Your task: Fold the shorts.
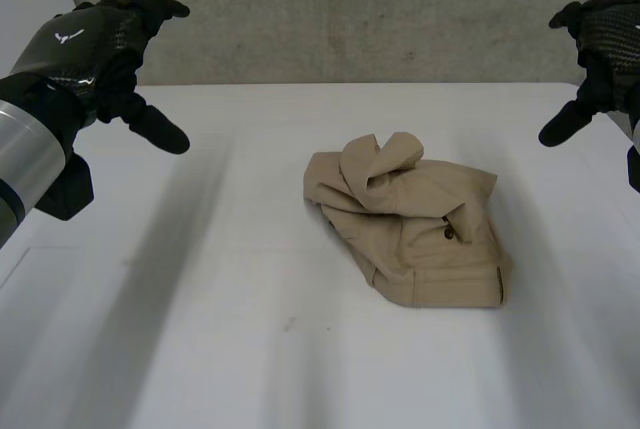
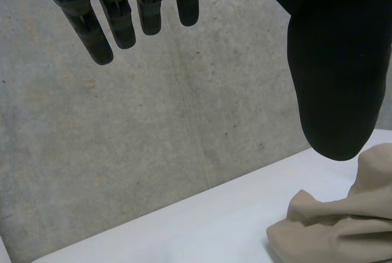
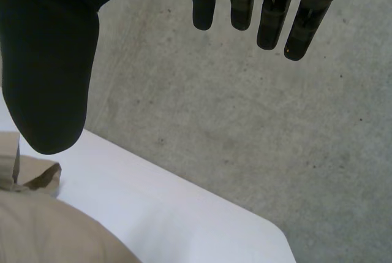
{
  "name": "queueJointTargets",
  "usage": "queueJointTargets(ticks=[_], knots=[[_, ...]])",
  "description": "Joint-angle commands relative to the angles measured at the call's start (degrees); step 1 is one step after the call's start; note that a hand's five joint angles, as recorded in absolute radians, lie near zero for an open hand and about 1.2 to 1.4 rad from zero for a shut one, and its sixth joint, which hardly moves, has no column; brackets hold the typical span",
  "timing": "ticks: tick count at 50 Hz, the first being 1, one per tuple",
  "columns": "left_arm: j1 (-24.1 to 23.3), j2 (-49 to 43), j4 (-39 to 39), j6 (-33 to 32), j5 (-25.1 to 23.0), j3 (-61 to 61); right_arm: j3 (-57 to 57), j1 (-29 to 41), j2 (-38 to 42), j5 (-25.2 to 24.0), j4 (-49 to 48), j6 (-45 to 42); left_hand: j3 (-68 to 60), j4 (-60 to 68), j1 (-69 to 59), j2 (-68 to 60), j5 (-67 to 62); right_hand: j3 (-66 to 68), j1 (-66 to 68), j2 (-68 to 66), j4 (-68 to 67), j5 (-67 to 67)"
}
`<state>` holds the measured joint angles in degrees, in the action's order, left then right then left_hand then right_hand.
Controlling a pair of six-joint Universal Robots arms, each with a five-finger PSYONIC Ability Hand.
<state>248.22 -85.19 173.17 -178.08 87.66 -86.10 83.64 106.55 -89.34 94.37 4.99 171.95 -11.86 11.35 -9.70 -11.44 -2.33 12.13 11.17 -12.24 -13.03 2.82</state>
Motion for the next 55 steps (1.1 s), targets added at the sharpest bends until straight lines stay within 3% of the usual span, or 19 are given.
queueJointTargets(ticks=[1, 8, 13, 16, 21, 26, 35, 40, 44, 47, 48, 49, 51, 55], knots=[[0.0, -0.1, 0.3, 0.0, 0.0, 0.2, 0.1, 0.1, 0.4, -0.1, 0.2, -0.3, 1.9, -1.4, -0.3, 1.4, 2.3, -2.1, -1.2, 2.2, 3.0, -2.8], [-0.1, -0.5, 1.3, -0.2, -0.1, 0.1, -0.2, 0.3, 0.2, -1.0, 0.5, -1.1, 1.9, -1.4, -0.3, 1.4, 2.3, -2.1, -1.2, 2.2, 3.0, -2.8], [-1.8, -2.3, 5.1, -1.7, -3.1, 0.3, 0.6, 0.3, 0.8, -7.5, 4.1, -9.6, 1.9, -1.4, -0.3, 1.4, 2.3, -2.1, -1.2, 2.2, 3.0, -2.8], [-3.7, -6.7, 7.5, -5.6, -6.9, 0.7, 2.2, 0.0, 3.5, -11.2, 10.5, -17.8, 1.9, -1.4, -0.3, 1.4, 2.3, -2.1, -1.2, 2.2, 3.0, -2.8], [-10.4, -16.6, 10.7, -14.1, -9.5, 4.2, 7.0, -0.2, 9.5, -11.7, 19.1, -23.4, 1.9, -1.4, -0.3, 1.4, 2.3, -2.1, -1.2, 2.2, 3.0, -2.8], [-15.2, -29.3, 11.2, -21.1, -9.5, 10.3, 14.2, 0.2, 10.2, -11.7, 10.8, -22.5, 1.9, -1.4, -0.3, 1.4, 2.3, -2.1, -1.2, 2.2, 3.0, -2.8], [-19.5, -44.3, 12.1, -27.1, -9.0, 18.9, 22.3, 0.9, 12.8, -11.5, -5.1, -18.7, -0.7, 1.2, -2.9, -1.1, -0.2, -2.1, -1.2, 2.2, 3.0, -2.8], [-19.7, -47.8, 15.4, -29.9, -3.5, 21.3, 23.3, 3.0, 15.7, -10.9, -11.1, -16.3, -11.9, 12.4, -14.1, -12.4, -11.5, -2.1, -1.2, 2.2, 3.0, -2.8], [-19.7, -48.3, 18.2, -32.8, 3.0, 21.9, 22.4, 4.6, 18.1, -8.2, -15.4, -16.7, -34.8, 35.3, -37.0, -35.2, -34.3, 8.0, 9.0, -7.9, -7.1, 7.3], [-19.5, -48.0, 19.3, -34.8, 6.1, 21.9, 20.9, 4.6, 21.3, -6.7, -17.6, -17.6, -46.9, 47.4, -49.1, -47.4, -46.5, 25.5, 26.4, -25.4, -24.6, 24.8], [-19.4, -48.0, 19.4, -35.1, 6.5, 21.9, 20.3, 4.6, 22.0, -6.6, -17.7, -17.9, -50.3, 50.8, -52.5, -50.7, -49.8, 32.5, 33.5, -32.4, -31.6, 31.8], [-19.4, -48.0, 19.4, -35.3, 6.7, 21.7, 19.5, 4.6, 23.1, -6.4, -17.8, -18.4, -57.3, 57.8, -59.5, -57.7, -56.9, 51.3, 52.2, -51.1, -50.4, 50.6], [-19.6, -47.7, 19.3, -35.4, 6.9, 21.3, 18.6, 4.6, 23.5, -6.3, -17.8, -18.9, -66.4, 66.9, -68.6, -66.9, -66.0, 66.9, 67.8, -66.7, -66.0, 66.2], [-20.1, -46.1, 18.8, -35.4, 7.3, 19.5, 16.8, 4.5, 23.1, -6.6, -18.5, -19.6, -68.1, 68.6, -70.3, -68.6, -67.7, 67.9, 68.8, -67.8, -67.0, 67.2]])
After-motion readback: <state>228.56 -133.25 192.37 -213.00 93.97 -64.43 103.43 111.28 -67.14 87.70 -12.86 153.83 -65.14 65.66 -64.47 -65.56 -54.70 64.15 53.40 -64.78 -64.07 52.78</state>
